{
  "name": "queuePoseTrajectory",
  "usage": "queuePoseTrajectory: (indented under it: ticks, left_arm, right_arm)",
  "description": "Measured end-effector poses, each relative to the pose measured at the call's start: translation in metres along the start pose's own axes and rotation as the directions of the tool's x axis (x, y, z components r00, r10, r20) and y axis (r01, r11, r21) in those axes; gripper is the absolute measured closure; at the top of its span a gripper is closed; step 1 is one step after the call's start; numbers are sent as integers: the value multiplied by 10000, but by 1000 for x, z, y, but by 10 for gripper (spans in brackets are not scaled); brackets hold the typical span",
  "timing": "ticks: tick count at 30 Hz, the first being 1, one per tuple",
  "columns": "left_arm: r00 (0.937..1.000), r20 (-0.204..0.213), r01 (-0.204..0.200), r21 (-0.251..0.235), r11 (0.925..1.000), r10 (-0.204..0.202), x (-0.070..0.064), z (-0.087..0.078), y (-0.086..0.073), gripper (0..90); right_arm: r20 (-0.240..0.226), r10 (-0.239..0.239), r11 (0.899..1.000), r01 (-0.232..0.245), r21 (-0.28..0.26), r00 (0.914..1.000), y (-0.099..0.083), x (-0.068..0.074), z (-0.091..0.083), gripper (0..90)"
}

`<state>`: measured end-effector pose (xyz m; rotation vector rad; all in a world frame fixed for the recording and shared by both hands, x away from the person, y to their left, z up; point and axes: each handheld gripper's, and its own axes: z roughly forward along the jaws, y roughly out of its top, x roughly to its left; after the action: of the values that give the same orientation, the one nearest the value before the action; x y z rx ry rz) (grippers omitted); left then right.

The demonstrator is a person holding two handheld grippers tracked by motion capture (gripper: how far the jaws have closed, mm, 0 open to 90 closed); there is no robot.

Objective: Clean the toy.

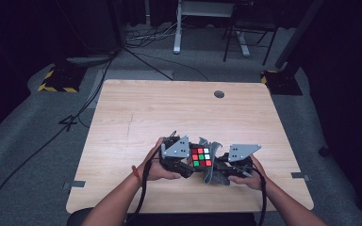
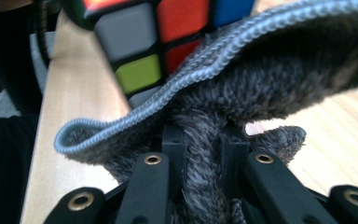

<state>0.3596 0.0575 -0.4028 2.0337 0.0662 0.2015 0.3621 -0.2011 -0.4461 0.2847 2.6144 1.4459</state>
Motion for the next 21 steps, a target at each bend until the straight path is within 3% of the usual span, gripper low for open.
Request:
queuePoseTrajectory:
  ticks: [4, 11, 15, 21]
  left_arm:
    - [9999, -43, 128, -23, 9999, -129, 5, -2, -3, 339]
    - [9983, -2, 577, 278, 9979, -577, 11, 1, -12, 340]
    - [9987, 218, 454, 432, 9980, -464, 6, 6, -12, 341]
    - [9987, 436, 264, 259, 9993, -275, -3, 9, -5, 340]
  right_arm:
    - [-119, -253, 9996, 254, 104, 9996, 1, 5, 0, 775]
    - [133, -399, 9967, 407, -705, 9991, 9, 7, -15, 775]
    - [358, -308, 9944, 342, -1003, 9989, 10, 3, -20, 774]
    - [571, 150, 9981, -115, -605, 9983, 7, -3, -16, 773]
